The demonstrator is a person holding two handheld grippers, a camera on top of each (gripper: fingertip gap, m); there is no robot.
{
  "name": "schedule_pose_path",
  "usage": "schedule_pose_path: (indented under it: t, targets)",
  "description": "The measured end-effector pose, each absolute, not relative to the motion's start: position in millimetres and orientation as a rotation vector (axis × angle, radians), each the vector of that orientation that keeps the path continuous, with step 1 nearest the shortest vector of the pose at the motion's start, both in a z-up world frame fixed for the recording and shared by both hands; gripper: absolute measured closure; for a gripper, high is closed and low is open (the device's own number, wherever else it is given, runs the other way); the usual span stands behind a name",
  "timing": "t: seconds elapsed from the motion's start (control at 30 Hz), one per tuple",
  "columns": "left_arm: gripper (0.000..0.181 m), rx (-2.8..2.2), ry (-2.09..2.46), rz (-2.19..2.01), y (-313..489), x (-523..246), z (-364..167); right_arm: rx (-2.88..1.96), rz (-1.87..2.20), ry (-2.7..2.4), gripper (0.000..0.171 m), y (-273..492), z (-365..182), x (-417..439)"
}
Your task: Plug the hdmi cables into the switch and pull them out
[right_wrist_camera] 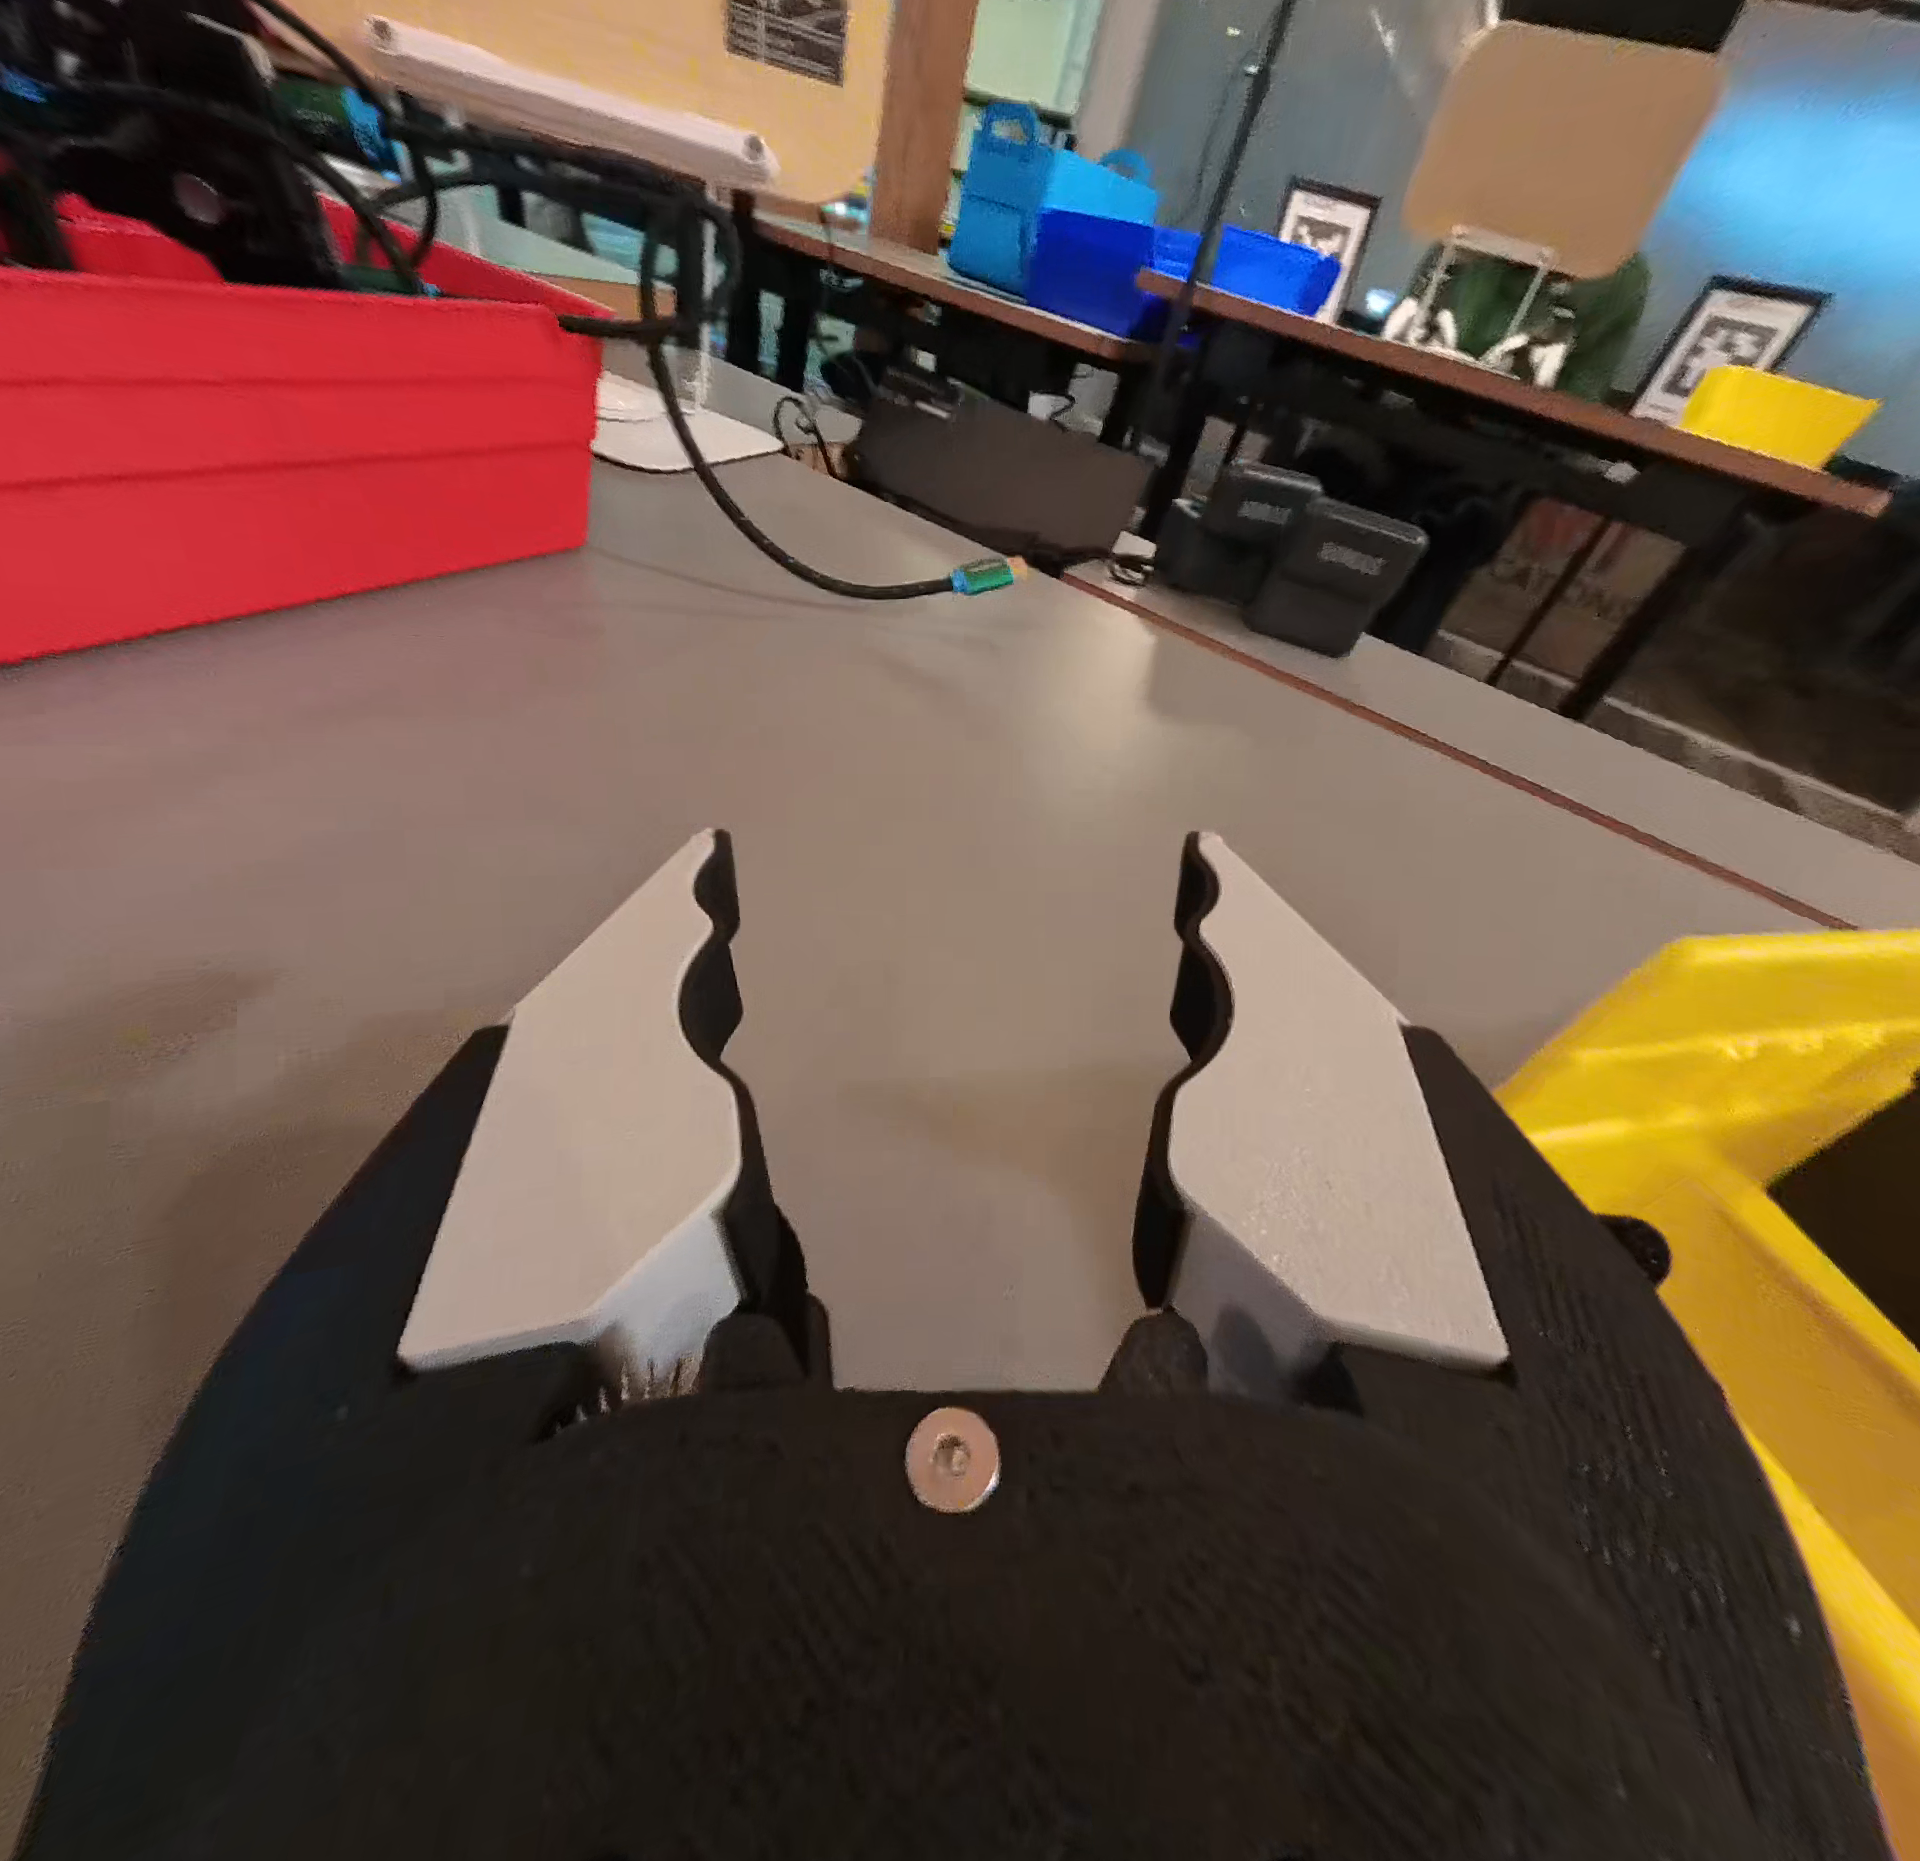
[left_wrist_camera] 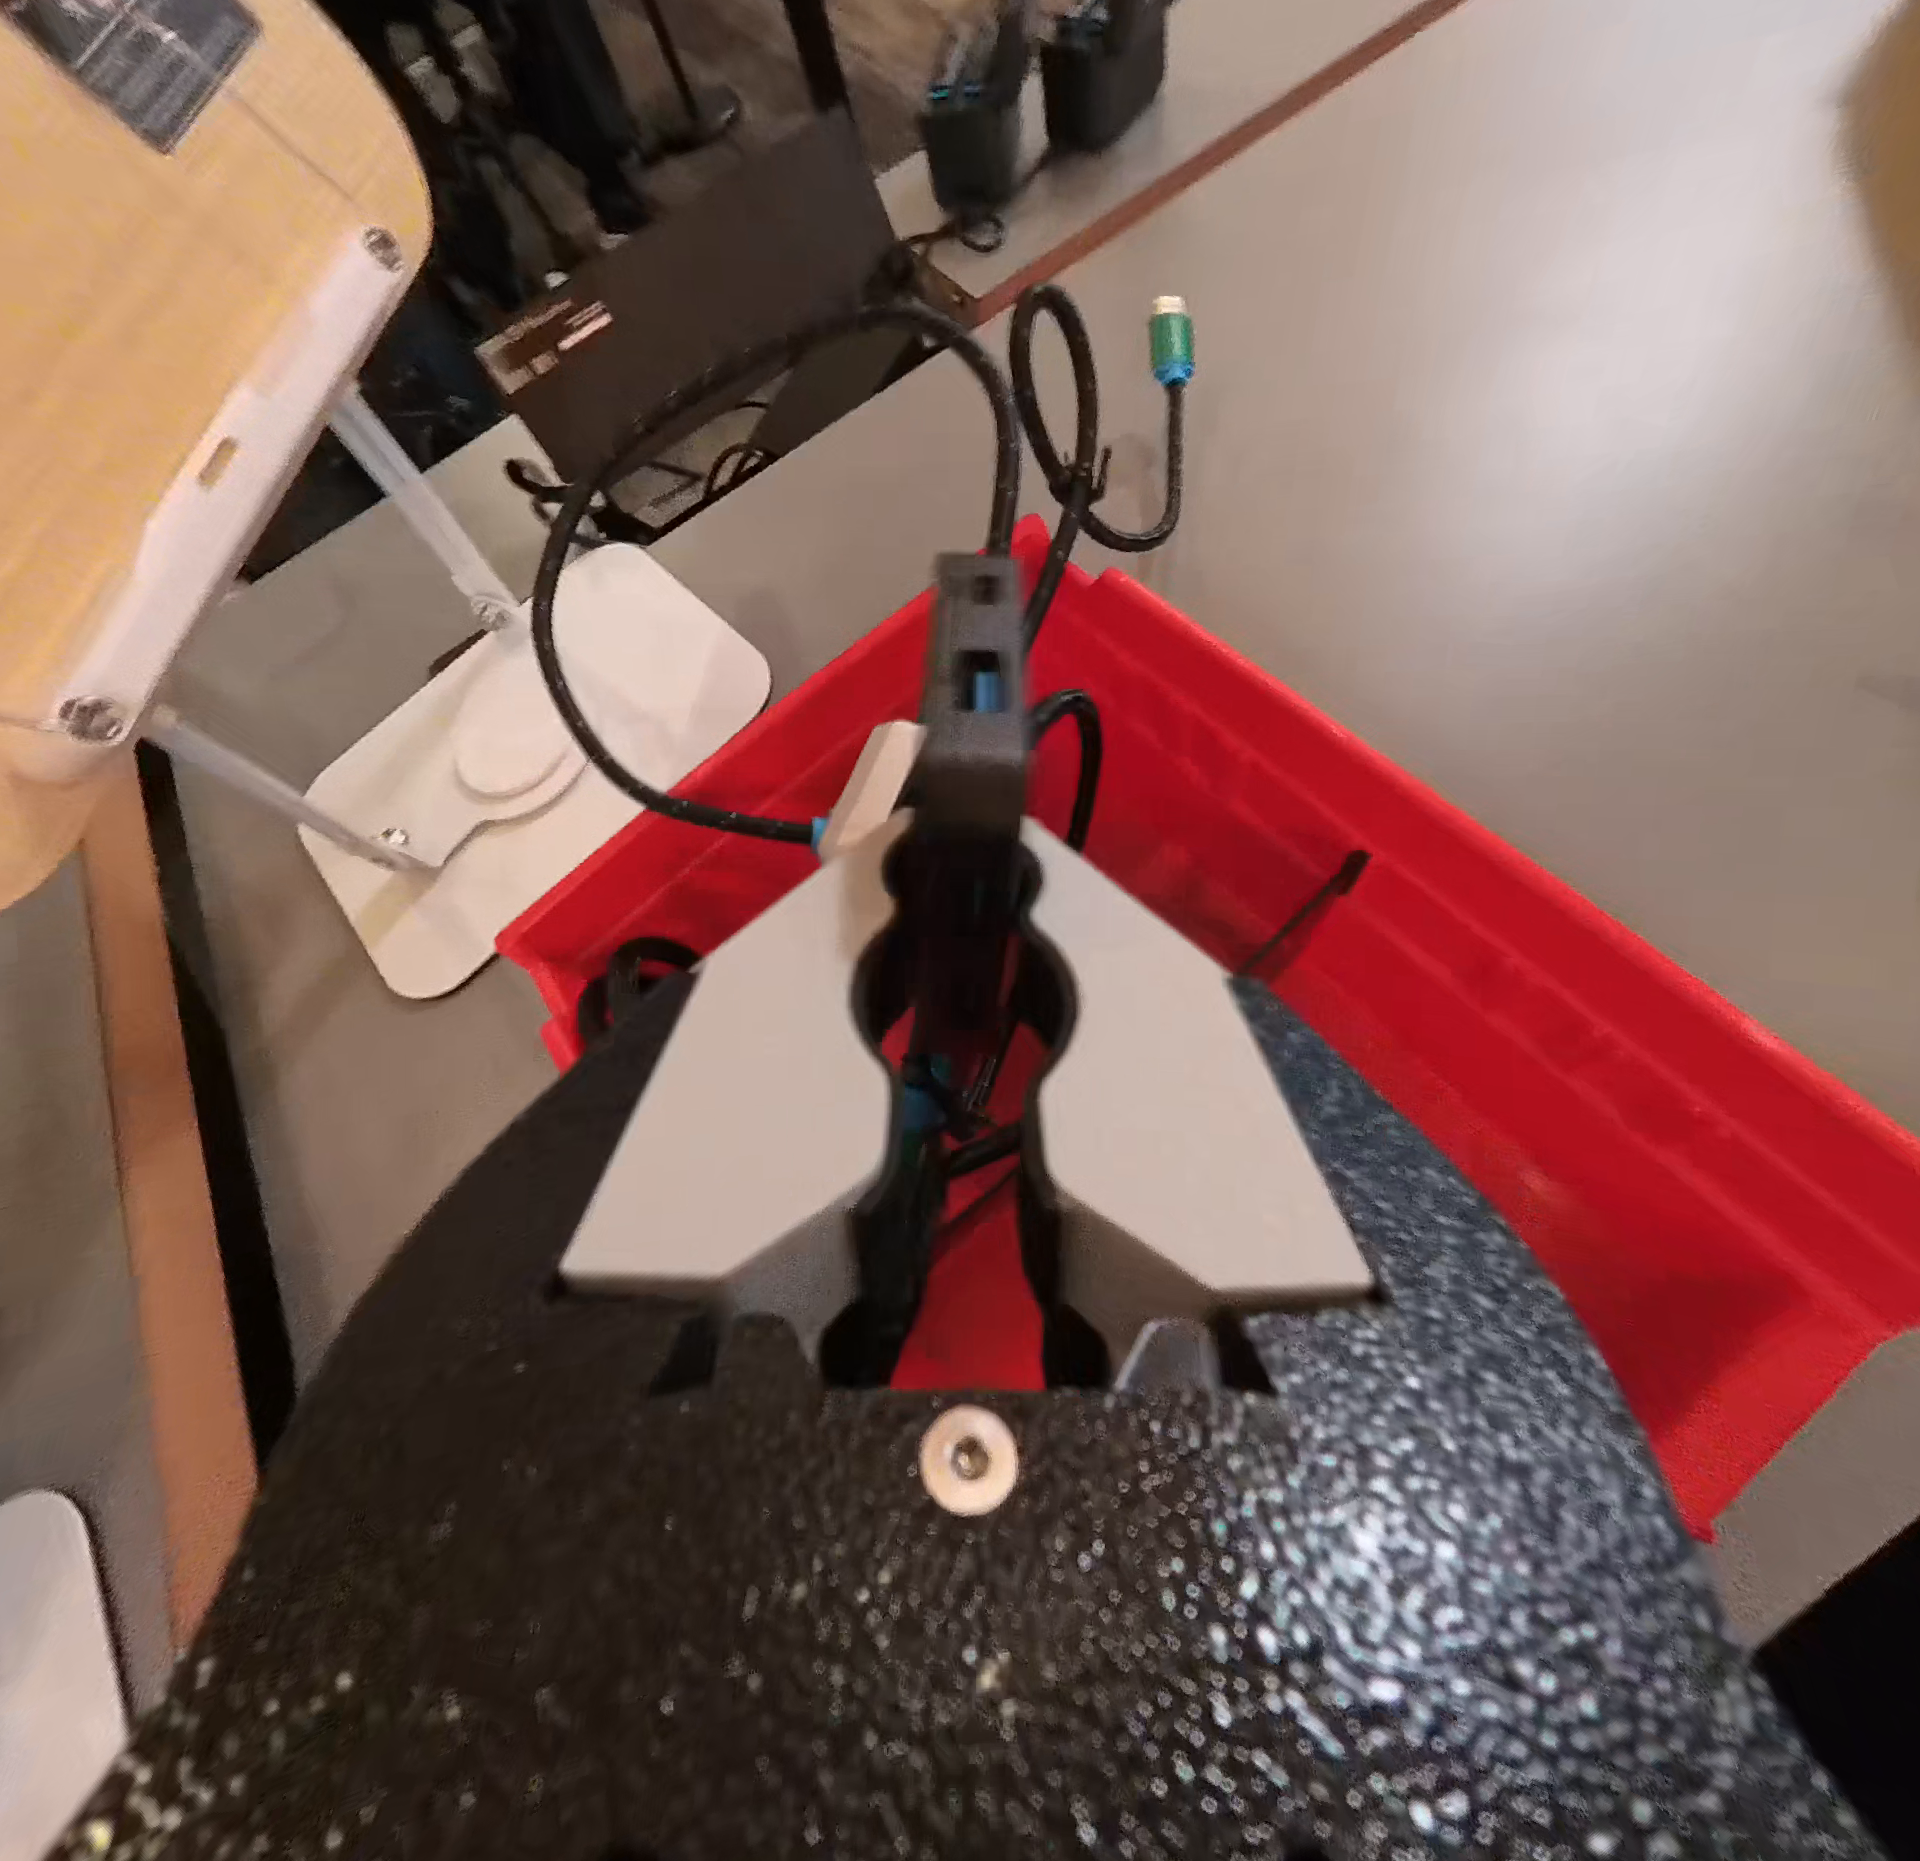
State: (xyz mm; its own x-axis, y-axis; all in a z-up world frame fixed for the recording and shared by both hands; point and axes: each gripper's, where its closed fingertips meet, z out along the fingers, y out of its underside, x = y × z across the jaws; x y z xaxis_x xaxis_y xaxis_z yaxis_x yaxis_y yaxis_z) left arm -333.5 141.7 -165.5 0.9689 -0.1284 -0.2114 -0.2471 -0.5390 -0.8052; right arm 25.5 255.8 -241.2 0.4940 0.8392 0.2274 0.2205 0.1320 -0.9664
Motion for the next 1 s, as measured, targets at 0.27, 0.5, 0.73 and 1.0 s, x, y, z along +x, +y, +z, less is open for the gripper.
schedule_pose_path:
  t: [0.27,0.5,0.73,1.0]
  targets:
    - [0.17,-2.052,0.318,0.395,136,-345,-102,-1.304,0.516,-0.951,0.096,257,-230,30]
    - [0.169,-1.83,0.335,0.459,126,-323,-5,-1.279,0.481,-0.996,0.098,253,-233,25]
    - [0.17,-1.564,0.426,0.104,121,-239,59,-1.231,0.475,-1.045,0.098,245,-233,18]
    - [0.171,-1.505,0.61,-0.437,148,-92,-4,-0.874,0.76,-1.191,0.131,175,-166,23]
